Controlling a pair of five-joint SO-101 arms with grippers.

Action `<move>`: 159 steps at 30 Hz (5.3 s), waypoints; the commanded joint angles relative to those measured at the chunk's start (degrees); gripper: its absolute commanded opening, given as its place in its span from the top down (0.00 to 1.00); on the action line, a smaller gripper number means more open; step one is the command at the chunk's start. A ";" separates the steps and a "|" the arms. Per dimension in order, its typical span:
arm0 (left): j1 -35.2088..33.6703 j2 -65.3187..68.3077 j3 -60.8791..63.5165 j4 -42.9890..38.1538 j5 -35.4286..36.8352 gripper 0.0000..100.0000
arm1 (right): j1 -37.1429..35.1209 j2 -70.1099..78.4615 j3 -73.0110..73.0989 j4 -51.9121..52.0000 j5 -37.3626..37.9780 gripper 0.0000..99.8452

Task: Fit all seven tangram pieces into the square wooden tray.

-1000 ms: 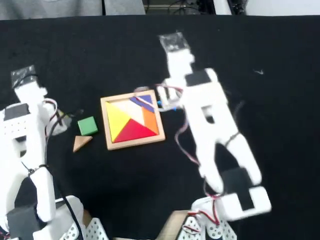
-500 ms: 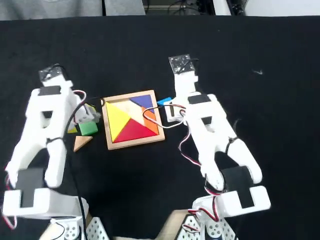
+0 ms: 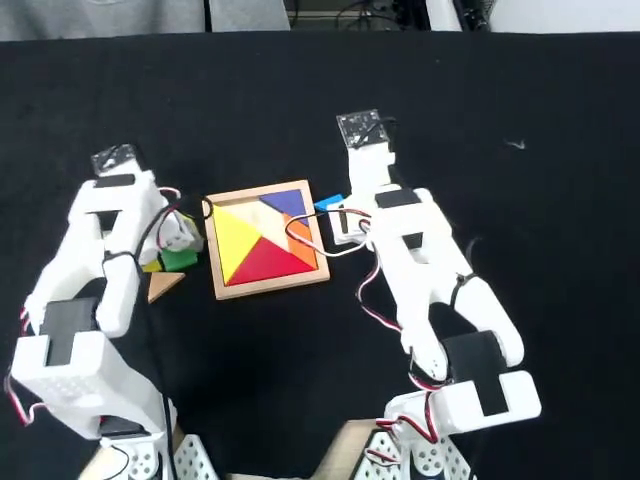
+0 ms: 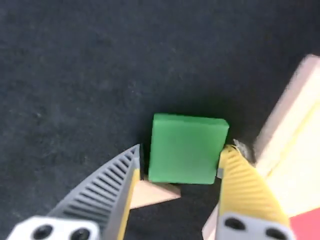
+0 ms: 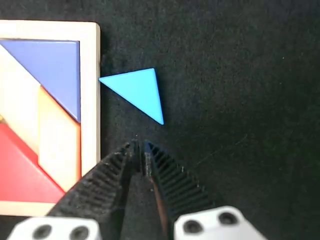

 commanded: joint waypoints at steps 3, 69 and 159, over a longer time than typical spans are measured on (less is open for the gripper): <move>-1.27 -0.35 -3.91 -0.79 0.62 0.75 | 1.05 -0.04 -1.36 -0.97 3.08 0.99; -1.36 4.40 -18.07 10.64 -23.56 0.86 | 1.05 -0.22 -1.27 -0.97 3.25 0.99; 19.74 -4.04 -34.51 28.31 -54.15 0.97 | 7.38 -0.48 -2.68 -0.97 2.81 0.99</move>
